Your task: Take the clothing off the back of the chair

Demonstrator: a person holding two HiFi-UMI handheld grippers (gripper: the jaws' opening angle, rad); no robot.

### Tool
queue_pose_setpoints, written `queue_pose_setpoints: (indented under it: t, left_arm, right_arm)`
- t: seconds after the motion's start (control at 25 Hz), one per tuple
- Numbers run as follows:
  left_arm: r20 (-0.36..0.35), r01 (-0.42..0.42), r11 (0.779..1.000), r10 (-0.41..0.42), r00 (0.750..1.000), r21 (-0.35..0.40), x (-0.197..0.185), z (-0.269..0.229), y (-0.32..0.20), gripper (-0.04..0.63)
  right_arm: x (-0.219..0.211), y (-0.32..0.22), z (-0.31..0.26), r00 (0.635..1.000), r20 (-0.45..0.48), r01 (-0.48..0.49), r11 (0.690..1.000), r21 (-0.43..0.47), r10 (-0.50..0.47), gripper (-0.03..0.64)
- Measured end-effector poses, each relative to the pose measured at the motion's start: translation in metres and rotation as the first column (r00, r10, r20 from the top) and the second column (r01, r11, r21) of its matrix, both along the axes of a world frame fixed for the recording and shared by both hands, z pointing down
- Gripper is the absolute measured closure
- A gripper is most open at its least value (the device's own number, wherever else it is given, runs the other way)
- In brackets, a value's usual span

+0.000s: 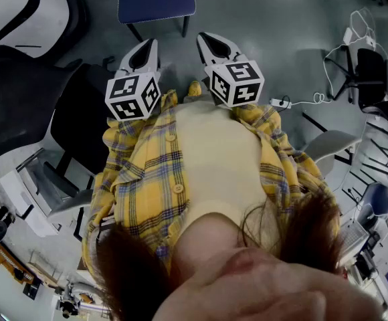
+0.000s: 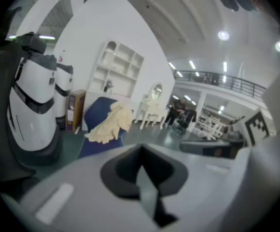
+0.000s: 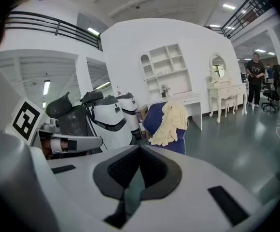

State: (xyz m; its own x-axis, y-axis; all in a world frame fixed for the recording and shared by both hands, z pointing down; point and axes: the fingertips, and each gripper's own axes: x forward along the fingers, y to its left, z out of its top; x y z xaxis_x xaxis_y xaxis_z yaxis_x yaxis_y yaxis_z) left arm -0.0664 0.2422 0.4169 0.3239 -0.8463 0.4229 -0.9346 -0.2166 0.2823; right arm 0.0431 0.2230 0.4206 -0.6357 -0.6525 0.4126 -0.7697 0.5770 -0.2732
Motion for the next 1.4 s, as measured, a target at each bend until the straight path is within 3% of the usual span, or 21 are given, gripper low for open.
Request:
queue_pose_setpoints:
  t: [0.92, 1.4]
  left_arm:
    - [-0.006, 0.023, 0.999, -0.023, 1.0, -0.04, 0.042, 0.019, -0.033, 0.591]
    - [0.001, -0.012, 0.998, 0.012, 1.0, -0.059, 0.046, 0.026, -0.062, 0.59]
  right_arm:
    - [0.031, -0.031, 0.019, 0.997, 0.051, 0.064, 0.997, -0.039, -0.062, 0.603]
    - [0.032, -0.054, 0.027, 0.998, 0.057, 0.037, 0.997, -0.061, -0.033, 0.603]
